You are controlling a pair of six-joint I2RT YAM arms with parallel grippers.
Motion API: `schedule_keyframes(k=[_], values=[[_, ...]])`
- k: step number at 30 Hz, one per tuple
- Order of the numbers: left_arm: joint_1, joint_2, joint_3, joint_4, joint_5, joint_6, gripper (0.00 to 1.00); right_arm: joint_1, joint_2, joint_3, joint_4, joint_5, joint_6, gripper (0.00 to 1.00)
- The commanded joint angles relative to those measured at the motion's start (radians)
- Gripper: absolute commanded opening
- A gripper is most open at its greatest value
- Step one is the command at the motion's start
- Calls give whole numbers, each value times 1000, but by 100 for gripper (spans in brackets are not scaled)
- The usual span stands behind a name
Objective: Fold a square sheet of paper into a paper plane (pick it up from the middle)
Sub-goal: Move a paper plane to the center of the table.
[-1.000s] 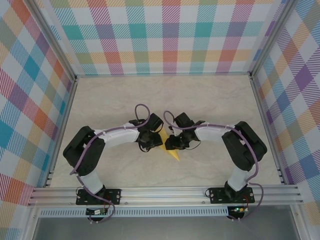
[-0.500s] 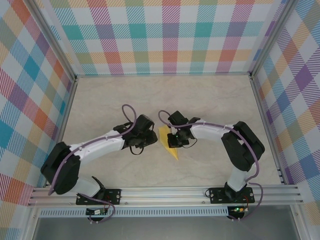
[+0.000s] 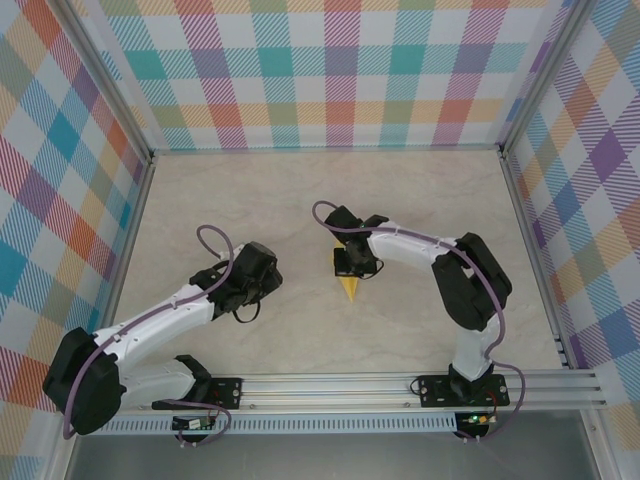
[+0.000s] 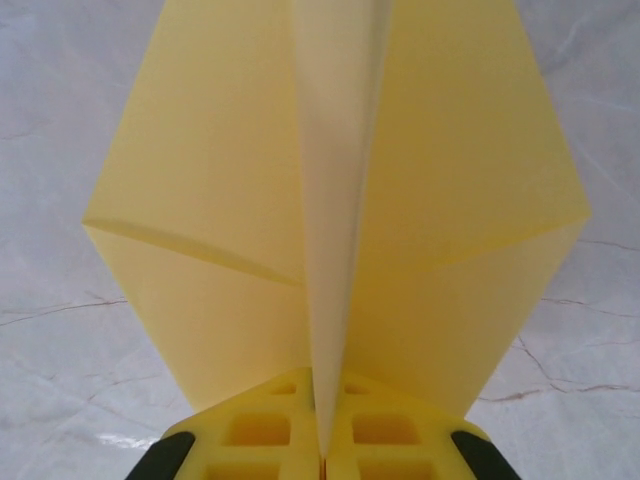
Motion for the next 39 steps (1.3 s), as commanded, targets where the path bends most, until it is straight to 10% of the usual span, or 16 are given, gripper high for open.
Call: schedule_keyframes(k=[1,23,39], values=[[13,-21,-10,-20,-26,-16,46,16,41,42,-58,31,19,7],[25,-6,-4,-20,-13,4,48,29,171,9,-72,23,59,29],[79,-61,38,-153,-185,135,57,20,-280,64,-165,185,-30,68]])
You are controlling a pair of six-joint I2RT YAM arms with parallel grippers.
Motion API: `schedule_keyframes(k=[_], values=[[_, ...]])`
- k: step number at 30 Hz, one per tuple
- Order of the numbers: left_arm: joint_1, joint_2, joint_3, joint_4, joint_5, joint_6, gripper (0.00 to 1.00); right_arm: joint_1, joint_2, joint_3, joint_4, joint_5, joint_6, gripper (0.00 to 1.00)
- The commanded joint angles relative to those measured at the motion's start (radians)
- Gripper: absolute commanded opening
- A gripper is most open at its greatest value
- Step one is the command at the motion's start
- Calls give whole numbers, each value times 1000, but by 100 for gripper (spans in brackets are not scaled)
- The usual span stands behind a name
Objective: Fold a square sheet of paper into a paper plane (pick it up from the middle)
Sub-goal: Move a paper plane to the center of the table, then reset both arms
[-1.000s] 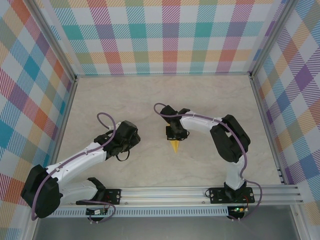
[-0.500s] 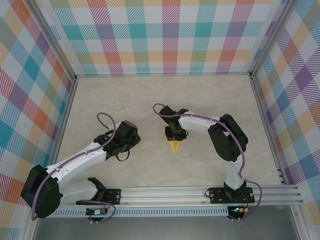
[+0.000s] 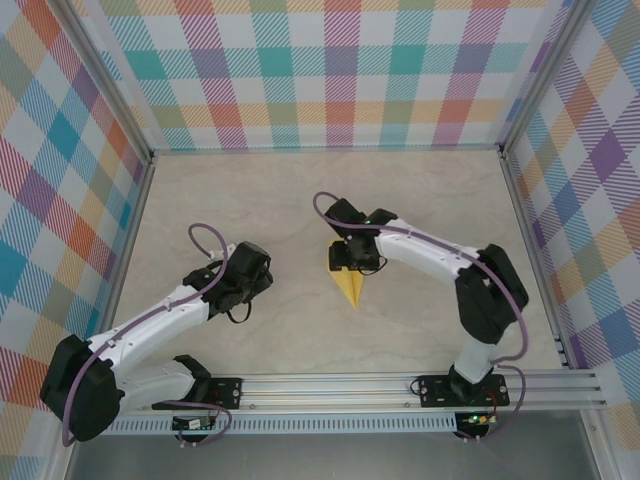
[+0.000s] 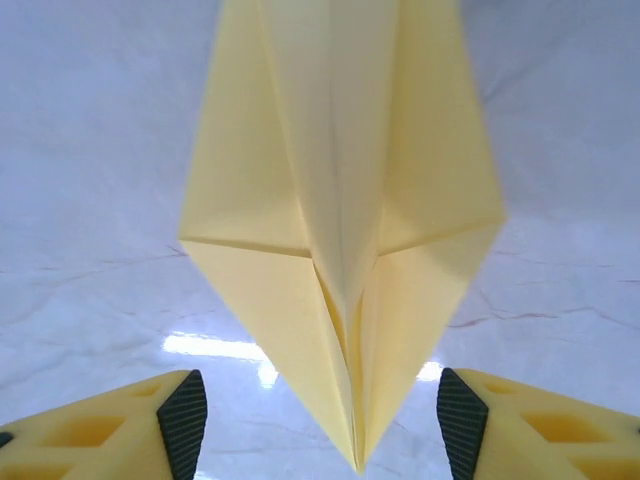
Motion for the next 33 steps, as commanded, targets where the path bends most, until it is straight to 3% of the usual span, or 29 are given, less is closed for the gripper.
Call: schedule_keyframes(k=[1,2,6,9,12,16,19,21,24,28,30,33], values=[[42,-31,37,-70,-115,92,59,-18,-140,0,-56,146,-31,68],[60,-39,40,-85,-154,130,63,-34,-195,-25,-54,213,-35,70],[145,-76,24,-58,-338,281,93,-171,-402,-194,63,431,-109,75],[251,-72,16,-32,-415,342,100,-316,-497,-387,289,489,-254,83],[358,-30,-14,19,-431,381,100,-455,-487,-519,458,489,-351,93],[425,21,-48,144,-386,467,100,-590,-363,-556,540,385,-406,93],[434,48,-73,309,-419,577,100,-626,-316,-614,733,344,-466,93],[447,75,-122,440,-435,634,100,-671,-277,-676,929,227,-507,94],[460,108,-176,546,-424,654,100,-706,-189,-677,1069,154,-533,93],[474,119,-263,778,-340,689,100,-734,-119,-638,1123,-42,-576,88],[477,144,-300,934,-293,720,100,-745,-132,-660,1154,-130,-601,86],[484,207,-299,1060,-230,748,100,-751,-204,-854,1439,-225,-632,87]])
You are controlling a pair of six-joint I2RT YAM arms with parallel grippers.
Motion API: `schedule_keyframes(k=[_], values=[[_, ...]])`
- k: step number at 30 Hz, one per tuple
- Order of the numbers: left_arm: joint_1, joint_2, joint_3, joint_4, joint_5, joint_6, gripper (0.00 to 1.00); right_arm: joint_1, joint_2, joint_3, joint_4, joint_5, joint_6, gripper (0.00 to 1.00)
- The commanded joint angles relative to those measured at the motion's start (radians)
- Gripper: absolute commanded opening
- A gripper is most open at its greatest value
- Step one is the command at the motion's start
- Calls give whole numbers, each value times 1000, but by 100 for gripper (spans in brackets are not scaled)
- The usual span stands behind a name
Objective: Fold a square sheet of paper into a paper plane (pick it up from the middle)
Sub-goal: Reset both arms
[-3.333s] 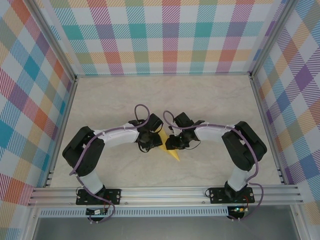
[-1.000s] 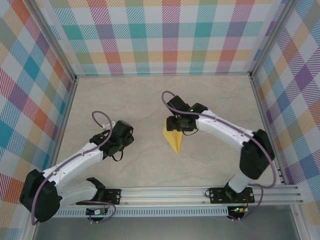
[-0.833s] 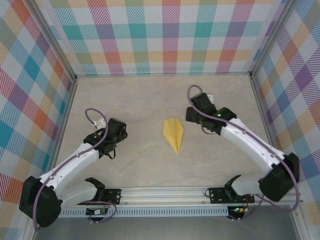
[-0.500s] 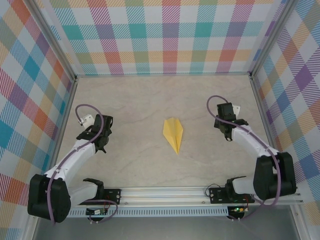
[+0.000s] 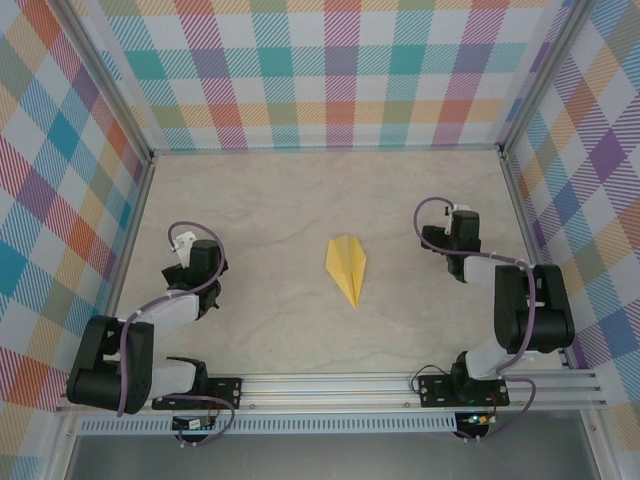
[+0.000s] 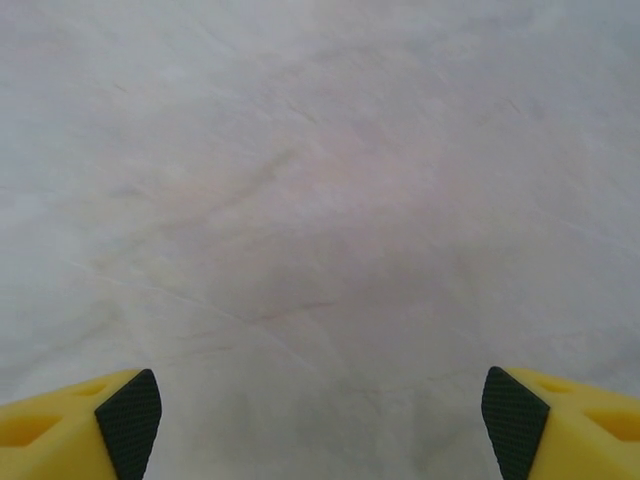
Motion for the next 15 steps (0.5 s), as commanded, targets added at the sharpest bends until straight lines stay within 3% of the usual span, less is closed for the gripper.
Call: schedule_keyframes(k=[1,2,3,6,7,8,14,15], values=[[23,57,15,246,89,70,100,-14,-33,-155,372,-160,-53,88],[27,73,33,231,105,79,100,-15,-7,-181,460,-161,-52,88],[28,88,48,228,109,96,100,-15,-25,-167,389,-163,-53,88],[28,103,45,278,132,153,100,-17,-17,-172,416,-167,-53,89],[31,107,40,300,137,166,100,-17,-23,-165,394,-167,-52,99],[38,115,40,314,148,174,100,-18,-19,-169,410,-167,-51,100],[49,241,40,481,287,259,100,-18,-21,-169,403,-158,-50,100],[48,239,51,440,321,270,100,-19,-21,-169,407,-158,-50,100]])
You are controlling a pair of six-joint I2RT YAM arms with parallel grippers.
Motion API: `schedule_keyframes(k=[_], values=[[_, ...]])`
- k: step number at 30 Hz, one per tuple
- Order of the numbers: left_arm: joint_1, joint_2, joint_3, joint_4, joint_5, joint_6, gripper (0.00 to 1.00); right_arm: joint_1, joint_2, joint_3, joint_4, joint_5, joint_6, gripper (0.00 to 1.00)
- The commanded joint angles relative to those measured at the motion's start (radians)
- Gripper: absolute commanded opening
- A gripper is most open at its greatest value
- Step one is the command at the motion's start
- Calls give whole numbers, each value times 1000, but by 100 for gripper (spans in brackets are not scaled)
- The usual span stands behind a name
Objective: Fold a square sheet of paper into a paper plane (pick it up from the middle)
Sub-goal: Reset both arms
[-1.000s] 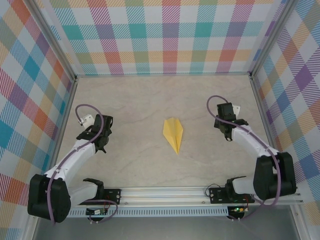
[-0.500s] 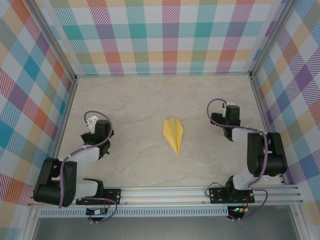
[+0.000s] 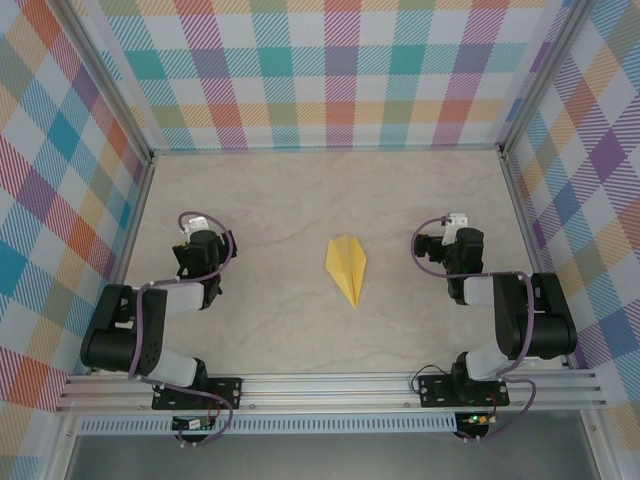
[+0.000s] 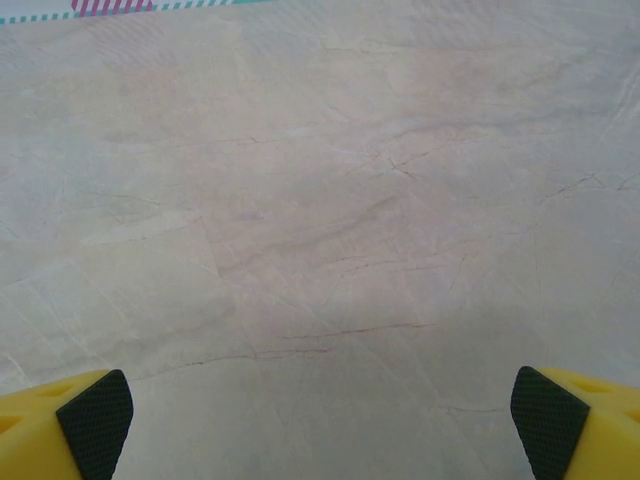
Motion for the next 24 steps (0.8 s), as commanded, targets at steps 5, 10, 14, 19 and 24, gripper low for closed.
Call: schedule_keyframes(k=[5,10,14,19,24], values=[[33,74,-49,243,151,64,100,-6,1,9,55,-22,-8,100],[30,72,-42,224,141,64,100,-6,1,8,54,-22,-8,100],[23,71,-39,219,132,68,100,-7,1,9,54,-21,-9,100],[24,71,-39,221,132,68,100,-6,2,11,52,-23,-8,100],[24,71,-40,220,134,69,100,-6,1,11,53,-23,-8,100]])
